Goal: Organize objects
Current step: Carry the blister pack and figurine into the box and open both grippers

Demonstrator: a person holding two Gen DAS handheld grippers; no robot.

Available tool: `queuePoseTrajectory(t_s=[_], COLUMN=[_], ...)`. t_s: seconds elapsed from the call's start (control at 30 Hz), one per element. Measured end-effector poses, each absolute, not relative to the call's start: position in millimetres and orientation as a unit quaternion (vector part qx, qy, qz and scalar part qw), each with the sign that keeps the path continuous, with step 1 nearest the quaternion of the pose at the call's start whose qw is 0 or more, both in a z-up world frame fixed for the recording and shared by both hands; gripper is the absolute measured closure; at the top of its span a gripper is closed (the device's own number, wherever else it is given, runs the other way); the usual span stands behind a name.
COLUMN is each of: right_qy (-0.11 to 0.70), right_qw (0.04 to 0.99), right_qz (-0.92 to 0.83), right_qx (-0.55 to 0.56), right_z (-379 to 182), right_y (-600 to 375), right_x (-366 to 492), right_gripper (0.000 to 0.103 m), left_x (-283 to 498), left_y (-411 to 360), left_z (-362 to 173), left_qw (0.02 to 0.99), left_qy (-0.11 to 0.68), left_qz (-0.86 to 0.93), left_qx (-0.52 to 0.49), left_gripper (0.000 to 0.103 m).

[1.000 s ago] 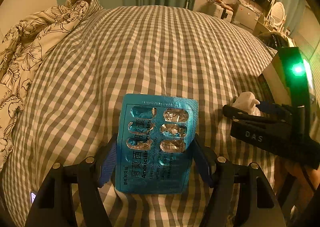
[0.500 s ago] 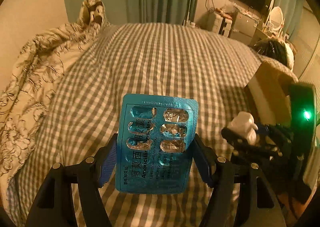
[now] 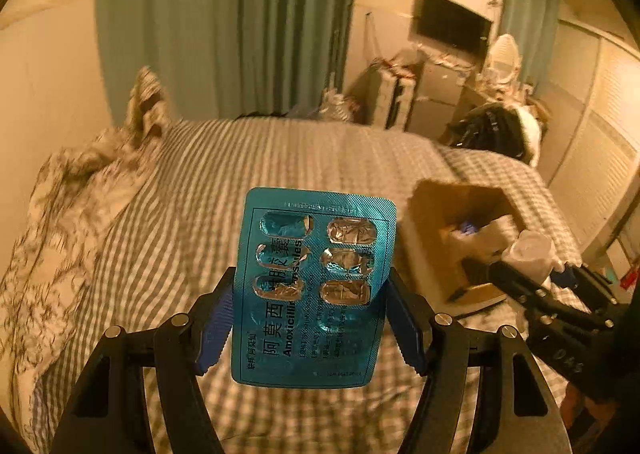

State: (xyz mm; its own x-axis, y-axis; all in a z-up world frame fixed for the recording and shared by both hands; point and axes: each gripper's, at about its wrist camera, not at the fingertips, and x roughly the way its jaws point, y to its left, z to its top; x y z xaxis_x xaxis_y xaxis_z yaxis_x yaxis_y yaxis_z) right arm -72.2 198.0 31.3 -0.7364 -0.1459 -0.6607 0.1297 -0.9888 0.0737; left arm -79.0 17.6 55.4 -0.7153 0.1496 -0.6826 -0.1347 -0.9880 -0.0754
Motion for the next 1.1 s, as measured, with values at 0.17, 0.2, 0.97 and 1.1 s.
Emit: queuePoseTrajectory(t_s=[0.17,0.2,0.97,1.1], right_qy=[-0.004,-0.003,-0.052,-0.062], right_qw=[0.05,0.045,0.028,0.026], right_qz=[-0.946,-0.948,-0.931,-0.926], right_qx=[0.32,0.314,0.361,0.372], right_z=[75.2,82.1,36.3,19.0], right_y=[239.5,246.2,374.1,379.1], right_x=[-56.8,-55.3,-149.0,-165.6], right_gripper=[0.046,0.046,0.046,0.046], left_x=[-80.8,-80.9,-203.0,-212.1], left_y=[72.4,82.9,235.6,246.2], left_z=[86.0,89.9,13.3,0.5], left_qw=[0.115,0.121,0.187,0.193], left_qy=[0.015,0.019,0.074,0.087], left_qz=[0.932,0.932,0.888,0.884], left_qx=[-0.343,-0.341,-0.413,-0.416], left_gripper=[0.032,0.032,0.032,0.032])
